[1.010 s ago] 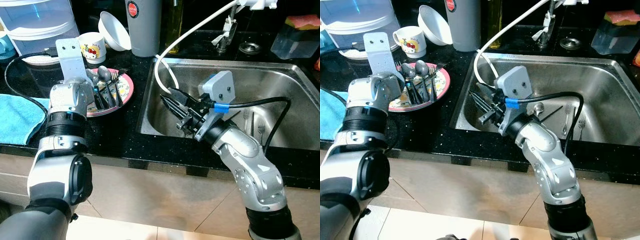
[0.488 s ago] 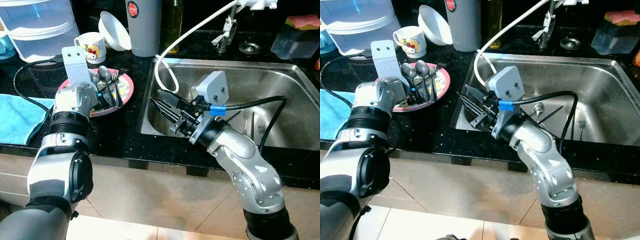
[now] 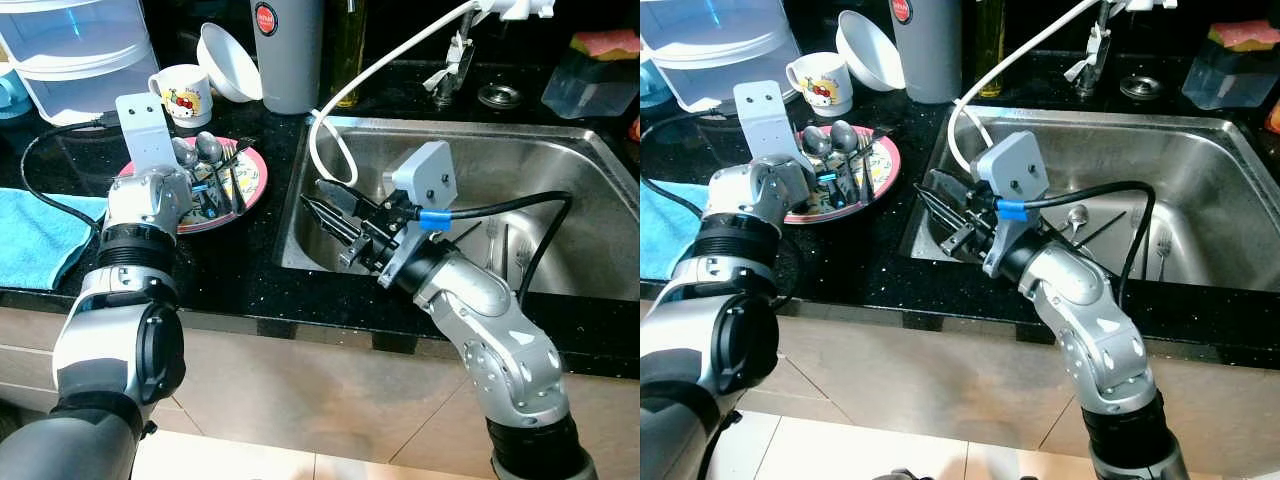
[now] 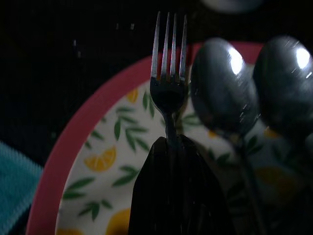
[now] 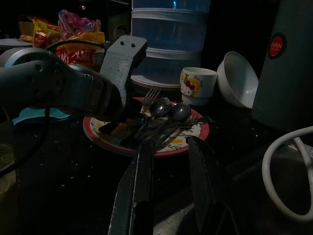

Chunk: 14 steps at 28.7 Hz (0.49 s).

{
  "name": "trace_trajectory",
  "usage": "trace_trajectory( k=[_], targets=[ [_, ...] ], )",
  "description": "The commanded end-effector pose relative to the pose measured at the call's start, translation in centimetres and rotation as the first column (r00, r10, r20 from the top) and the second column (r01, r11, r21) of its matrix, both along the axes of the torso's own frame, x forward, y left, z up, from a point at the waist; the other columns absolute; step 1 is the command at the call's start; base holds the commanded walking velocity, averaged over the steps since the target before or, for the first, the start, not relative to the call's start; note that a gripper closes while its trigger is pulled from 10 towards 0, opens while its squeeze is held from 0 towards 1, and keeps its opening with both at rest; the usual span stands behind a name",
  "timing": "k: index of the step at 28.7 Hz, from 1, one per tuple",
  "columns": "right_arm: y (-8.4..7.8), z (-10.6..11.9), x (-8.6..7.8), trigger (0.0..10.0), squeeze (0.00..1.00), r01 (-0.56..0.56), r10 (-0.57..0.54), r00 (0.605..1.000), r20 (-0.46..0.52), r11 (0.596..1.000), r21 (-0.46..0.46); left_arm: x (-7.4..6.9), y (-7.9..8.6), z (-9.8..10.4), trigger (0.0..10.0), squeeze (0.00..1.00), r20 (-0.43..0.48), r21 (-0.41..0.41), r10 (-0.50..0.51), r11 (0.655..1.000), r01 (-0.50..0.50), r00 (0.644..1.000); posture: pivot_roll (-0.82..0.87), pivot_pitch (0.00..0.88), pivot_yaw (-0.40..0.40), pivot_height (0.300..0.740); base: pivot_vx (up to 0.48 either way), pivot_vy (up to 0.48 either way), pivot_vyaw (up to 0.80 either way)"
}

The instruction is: Kitchen organization

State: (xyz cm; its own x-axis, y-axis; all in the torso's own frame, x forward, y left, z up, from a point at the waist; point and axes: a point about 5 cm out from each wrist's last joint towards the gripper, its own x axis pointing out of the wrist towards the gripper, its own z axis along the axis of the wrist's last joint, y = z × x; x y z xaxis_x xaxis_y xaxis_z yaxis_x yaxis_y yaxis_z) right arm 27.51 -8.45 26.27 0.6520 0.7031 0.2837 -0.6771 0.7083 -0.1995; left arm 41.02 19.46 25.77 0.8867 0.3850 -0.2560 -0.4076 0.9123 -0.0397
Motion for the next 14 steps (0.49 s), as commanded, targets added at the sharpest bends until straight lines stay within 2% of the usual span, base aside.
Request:
trace_trajectory(
  k=[1,2,3,4,7,11,12,14],
  targets=[
    [0.0,0.2,-0.1,10.0,0.0,-0.001,0.001,1.0,0.005,1.0,0.007,0.1,0.0,1.5,0.0,0.0,0.076,0.048,-0.008,0.999,0.005,0.997,0.05,0.112,0.073,0.74,0.0,0.0,0.0],
    [0.0,0.2,-0.1,10.0,0.0,0.001,-0.001,1.0,0.005,1.0,0.009,0.1,-0.3,2.3,2.5,0.0,0.121,0.066,-0.021,0.998,0.013,0.992,0.05,0.111,0.074,0.74,0.0,0.0,0.0],
    [-0.1,0.2,-0.1,10.0,0.0,0.003,-0.003,1.0,0.006,1.0,0.012,0.1,-0.4,3.1,8.8,0.0,0.16,0.083,-0.03,0.996,0.017,0.987,0.06,0.111,0.073,0.74,0.0,0.0,0.0],
    [-0.1,0.3,0.0,10.0,0.0,0.005,-0.005,1.0,0.006,1.0,0.015,0.1,-0.7,3.7,10.0,0.0,0.19,0.094,-0.049,0.995,0.031,0.981,0.06,0.111,0.073,0.74,0.0,0.0,0.0],
    [-0.2,0.5,0.1,10.0,0.0,0.015,-0.016,1.0,0.011,0.999,0.028,0.1,-1.6,5.4,10.0,0.0,0.27,0.131,-0.112,0.988,0.079,0.956,0.06,0.111,0.073,0.74,0.0,0.0,0.0],
    [-0.4,0.7,0.3,10.0,0.0,0.038,-0.038,0.999,0.017,0.998,0.041,0.0,-2.5,6.4,10.0,0.0,0.314,0.177,-0.18,0.976,0.129,0.932,0.06,0.111,0.073,0.74,0.0,0.0,0.0],
    [-0.6,0.9,0.5,10.0,0.0,0.064,-0.065,0.998,0.021,0.997,0.054,0.0,-3.6,6.8,10.0,0.0,0.333,0.209,-0.259,0.958,0.198,0.907,0.06,0.11,0.075,0.74,0.0,0.0,0.0],
    [-0.9,1.0,0.7,10.0,0.0,0.09,-0.092,0.995,0.024,0.994,0.063,0.1,-4.7,6.7,10.0,0.0,0.329,0.229,-0.341,0.933,0.276,0.881,0.06,0.106,0.075,0.74,0.0,0.0,0.0]
  ],
)
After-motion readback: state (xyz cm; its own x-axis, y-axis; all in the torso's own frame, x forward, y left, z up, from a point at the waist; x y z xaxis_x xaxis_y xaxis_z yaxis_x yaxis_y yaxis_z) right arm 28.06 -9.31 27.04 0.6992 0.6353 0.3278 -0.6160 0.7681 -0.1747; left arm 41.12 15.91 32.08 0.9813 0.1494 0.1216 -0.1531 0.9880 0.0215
